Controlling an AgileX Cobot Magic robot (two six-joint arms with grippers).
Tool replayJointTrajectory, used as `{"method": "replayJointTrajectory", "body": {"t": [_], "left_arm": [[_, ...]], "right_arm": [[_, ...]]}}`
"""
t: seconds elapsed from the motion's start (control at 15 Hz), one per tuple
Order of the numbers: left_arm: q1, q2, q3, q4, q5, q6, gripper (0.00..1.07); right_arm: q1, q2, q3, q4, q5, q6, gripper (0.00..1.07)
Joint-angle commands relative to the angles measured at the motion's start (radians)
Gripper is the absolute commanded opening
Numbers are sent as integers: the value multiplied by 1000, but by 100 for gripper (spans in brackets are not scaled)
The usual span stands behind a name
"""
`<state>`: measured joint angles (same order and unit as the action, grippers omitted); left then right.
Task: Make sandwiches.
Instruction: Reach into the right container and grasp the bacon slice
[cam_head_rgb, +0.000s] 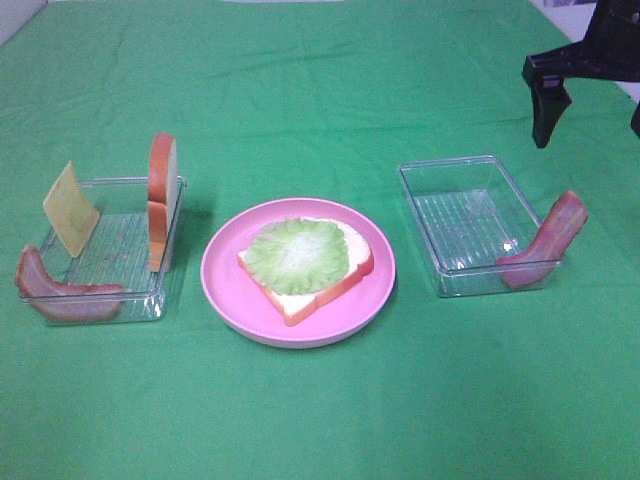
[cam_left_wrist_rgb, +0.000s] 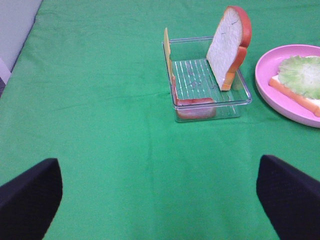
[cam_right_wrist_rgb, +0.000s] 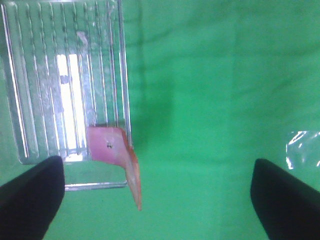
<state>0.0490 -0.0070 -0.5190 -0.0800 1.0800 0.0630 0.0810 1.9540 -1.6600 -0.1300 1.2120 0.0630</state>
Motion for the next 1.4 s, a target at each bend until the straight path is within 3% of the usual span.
{"method": "replayJointTrajectory", "body": {"t": [0.07, 0.53, 1.13, 1.2, 1.4], "left_arm": [[5, -2, 1, -5, -1, 0, 100], [5, -2, 1, -5, -1, 0, 100], [5, -2, 1, -5, -1, 0, 100], [5, -2, 1, -5, -1, 0, 100], [5, -2, 1, -5, -1, 0, 100]], "right_arm": [[-1, -2, 68, 9, 33, 4, 97], [-1, -2, 270, 47, -172, 15, 97], [-1, 0, 294, 79, -211, 15, 93], [-1, 0, 294, 81, -221, 15, 88], [-1, 0, 294, 88, -224, 15, 34]]}}
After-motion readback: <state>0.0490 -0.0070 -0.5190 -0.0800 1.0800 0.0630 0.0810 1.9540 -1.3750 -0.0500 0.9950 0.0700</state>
